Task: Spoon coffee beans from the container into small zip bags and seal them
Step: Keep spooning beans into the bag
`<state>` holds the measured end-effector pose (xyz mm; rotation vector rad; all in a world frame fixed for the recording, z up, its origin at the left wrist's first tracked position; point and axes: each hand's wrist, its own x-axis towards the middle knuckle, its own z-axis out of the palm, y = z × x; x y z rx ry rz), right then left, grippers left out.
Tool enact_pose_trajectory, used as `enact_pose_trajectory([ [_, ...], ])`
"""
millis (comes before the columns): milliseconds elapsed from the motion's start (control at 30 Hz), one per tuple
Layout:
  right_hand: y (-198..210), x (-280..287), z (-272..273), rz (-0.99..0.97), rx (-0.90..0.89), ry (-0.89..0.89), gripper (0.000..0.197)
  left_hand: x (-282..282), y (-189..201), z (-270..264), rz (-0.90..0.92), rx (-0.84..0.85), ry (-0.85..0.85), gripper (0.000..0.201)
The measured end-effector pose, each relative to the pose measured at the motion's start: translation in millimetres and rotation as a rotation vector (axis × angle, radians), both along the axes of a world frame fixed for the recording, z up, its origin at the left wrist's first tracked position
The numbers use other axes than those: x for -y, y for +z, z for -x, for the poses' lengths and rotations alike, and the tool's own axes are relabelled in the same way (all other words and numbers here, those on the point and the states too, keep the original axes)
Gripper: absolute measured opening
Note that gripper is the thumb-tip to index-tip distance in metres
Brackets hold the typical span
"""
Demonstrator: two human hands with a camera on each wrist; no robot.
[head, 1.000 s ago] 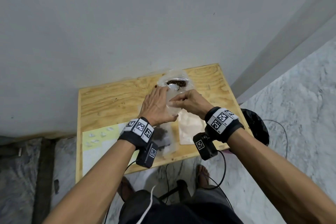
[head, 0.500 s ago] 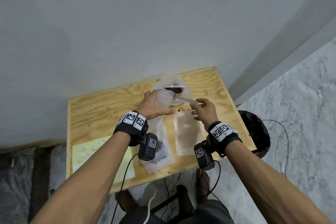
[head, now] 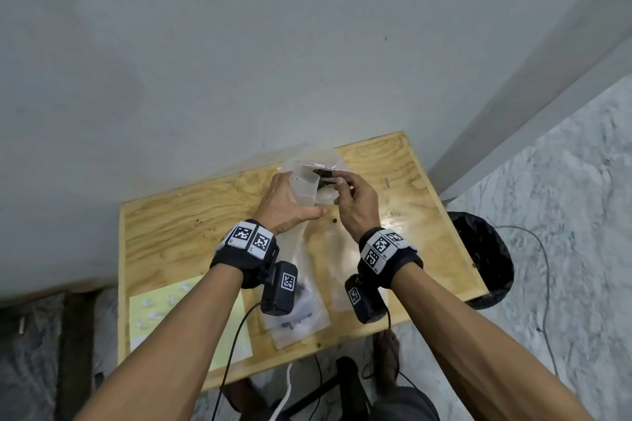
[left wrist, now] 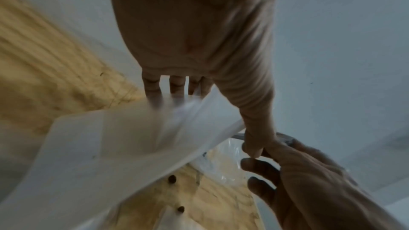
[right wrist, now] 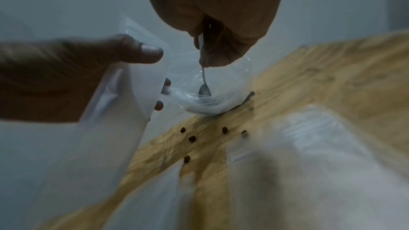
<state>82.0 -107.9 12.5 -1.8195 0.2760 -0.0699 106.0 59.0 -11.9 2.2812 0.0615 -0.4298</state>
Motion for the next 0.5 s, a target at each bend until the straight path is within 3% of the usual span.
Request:
enact_pose_trajectory([
  [100,-1,5,4,0.168,0.166,0.055,0.022,-2,12,1,-0.059,0.045,-0.032,0.089],
  [200,-4,10,7,0.341,0.194,0.192,0.020,4,35,5,-0.086,0.043,-0.073,0.087],
  [367,-7,11,7,0.223,0.133,0.196,0.017,14,44,12,-0.100,0.022,-0.099,0.087],
  [500,3,16,8,0.236,0.253,0.101,0.021,10,50,12,-0.143,0.059,-0.084,0.101],
])
